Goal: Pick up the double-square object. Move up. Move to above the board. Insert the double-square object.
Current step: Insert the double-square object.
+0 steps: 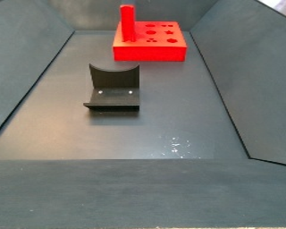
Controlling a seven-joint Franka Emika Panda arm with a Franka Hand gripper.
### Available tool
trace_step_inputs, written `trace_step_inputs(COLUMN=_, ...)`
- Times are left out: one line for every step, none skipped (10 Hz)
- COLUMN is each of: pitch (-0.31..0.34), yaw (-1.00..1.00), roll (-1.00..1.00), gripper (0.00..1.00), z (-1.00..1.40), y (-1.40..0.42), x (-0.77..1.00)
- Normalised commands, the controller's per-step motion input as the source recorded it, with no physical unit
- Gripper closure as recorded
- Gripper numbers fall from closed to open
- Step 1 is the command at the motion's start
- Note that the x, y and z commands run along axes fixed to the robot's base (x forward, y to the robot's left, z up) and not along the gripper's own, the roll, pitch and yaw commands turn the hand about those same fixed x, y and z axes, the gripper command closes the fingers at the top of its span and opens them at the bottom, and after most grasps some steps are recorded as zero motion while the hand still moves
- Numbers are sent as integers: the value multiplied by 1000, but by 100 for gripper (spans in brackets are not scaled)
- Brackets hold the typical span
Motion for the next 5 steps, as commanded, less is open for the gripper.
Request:
trace_step_inputs(pitch=27, yaw=-166, roll=-4, gripper=100, z=-291, y=-80, x=-77)
trace_step_inputs(pitch=21, yaw=0, roll=-56, gripper=100, z=-426, y=-6, x=-31)
trace_step_inputs(pitch=10, yaw=54, roll=0, gripper=100, z=-563, y=0, x=-97)
trace_step_inputs(pitch=1, yaw=117, roll=10, gripper=100, z=-566, y=0, x=-83)
trace_step_inputs(pitch=6, yaw=94, roll=30, gripper=100, z=-494, y=0, x=-6)
